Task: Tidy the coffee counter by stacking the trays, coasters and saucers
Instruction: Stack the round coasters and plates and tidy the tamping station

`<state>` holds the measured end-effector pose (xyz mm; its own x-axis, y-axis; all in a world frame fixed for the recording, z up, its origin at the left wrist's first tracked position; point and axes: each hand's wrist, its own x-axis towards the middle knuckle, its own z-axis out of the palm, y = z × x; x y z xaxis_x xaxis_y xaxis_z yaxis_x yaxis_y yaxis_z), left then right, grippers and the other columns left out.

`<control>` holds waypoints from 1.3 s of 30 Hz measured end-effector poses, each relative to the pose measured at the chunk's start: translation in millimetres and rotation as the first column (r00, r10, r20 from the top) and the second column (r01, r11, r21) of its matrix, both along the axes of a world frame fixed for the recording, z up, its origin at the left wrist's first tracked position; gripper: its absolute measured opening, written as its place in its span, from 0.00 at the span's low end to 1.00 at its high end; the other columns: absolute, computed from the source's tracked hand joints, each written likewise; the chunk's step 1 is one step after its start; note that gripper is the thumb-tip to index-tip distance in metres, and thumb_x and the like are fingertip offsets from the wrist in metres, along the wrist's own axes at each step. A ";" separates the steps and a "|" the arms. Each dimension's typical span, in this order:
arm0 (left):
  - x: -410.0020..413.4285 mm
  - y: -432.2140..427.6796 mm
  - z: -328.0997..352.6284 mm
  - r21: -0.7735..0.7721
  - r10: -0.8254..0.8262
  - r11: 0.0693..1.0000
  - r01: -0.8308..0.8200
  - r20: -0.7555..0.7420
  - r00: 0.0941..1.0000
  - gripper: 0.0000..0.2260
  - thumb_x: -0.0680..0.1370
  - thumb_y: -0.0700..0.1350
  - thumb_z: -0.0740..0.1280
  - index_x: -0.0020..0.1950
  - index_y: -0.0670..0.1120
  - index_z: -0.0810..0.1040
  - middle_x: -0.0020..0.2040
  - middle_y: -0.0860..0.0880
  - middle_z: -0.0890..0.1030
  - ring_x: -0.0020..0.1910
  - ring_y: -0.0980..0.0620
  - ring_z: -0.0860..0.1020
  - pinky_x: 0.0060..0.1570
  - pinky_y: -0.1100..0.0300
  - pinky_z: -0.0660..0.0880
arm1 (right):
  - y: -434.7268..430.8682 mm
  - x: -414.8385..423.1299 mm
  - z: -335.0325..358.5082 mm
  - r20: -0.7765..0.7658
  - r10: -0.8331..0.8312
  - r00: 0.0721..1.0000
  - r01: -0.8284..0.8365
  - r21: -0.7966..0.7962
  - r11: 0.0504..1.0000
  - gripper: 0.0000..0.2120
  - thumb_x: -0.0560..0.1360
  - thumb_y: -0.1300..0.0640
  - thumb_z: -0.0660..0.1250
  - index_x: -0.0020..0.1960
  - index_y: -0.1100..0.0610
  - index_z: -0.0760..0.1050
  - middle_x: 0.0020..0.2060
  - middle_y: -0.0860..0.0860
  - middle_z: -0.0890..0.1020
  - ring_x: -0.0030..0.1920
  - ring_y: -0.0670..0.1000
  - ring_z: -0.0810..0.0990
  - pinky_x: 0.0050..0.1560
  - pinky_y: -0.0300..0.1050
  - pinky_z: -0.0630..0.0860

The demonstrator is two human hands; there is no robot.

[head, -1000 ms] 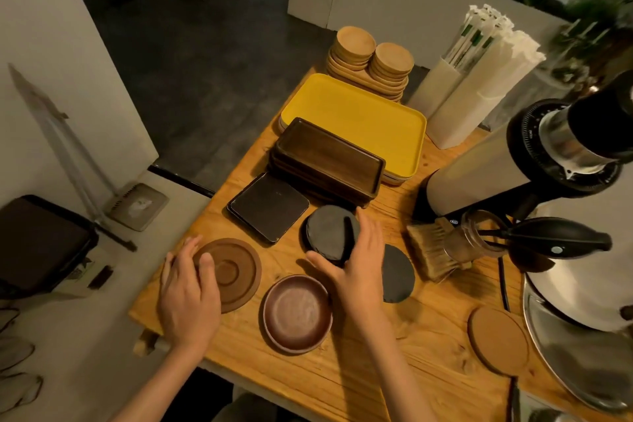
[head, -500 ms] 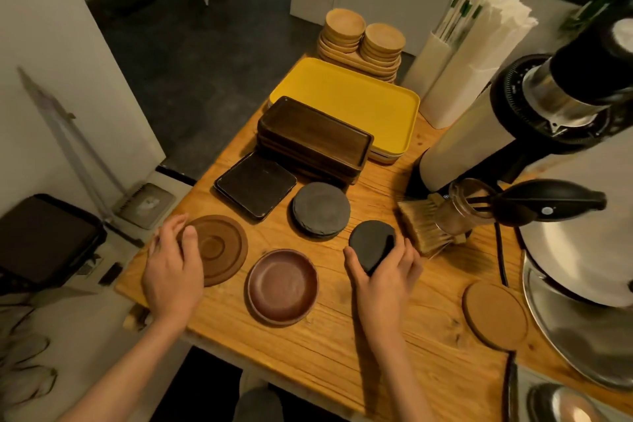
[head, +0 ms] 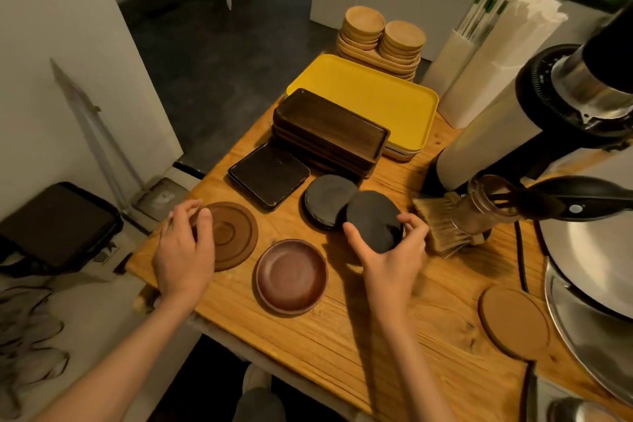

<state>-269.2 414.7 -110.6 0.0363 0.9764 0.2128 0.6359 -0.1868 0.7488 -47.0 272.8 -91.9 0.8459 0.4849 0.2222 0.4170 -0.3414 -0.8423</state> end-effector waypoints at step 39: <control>-1.4 -2.5 -2.4 -0.036 0.030 0.999 -0.029 0.030 0.999 0.22 0.79 0.60 0.50 0.62 0.48 0.71 0.56 0.40 0.79 0.52 0.39 0.76 0.47 0.45 0.72 | 35.1 -19.7 -2.1 -0.020 0.232 0.972 -0.231 0.028 0.972 0.51 0.66 0.43 0.79 0.77 0.56 0.53 0.77 0.57 0.53 0.76 0.46 0.50 0.67 0.21 0.47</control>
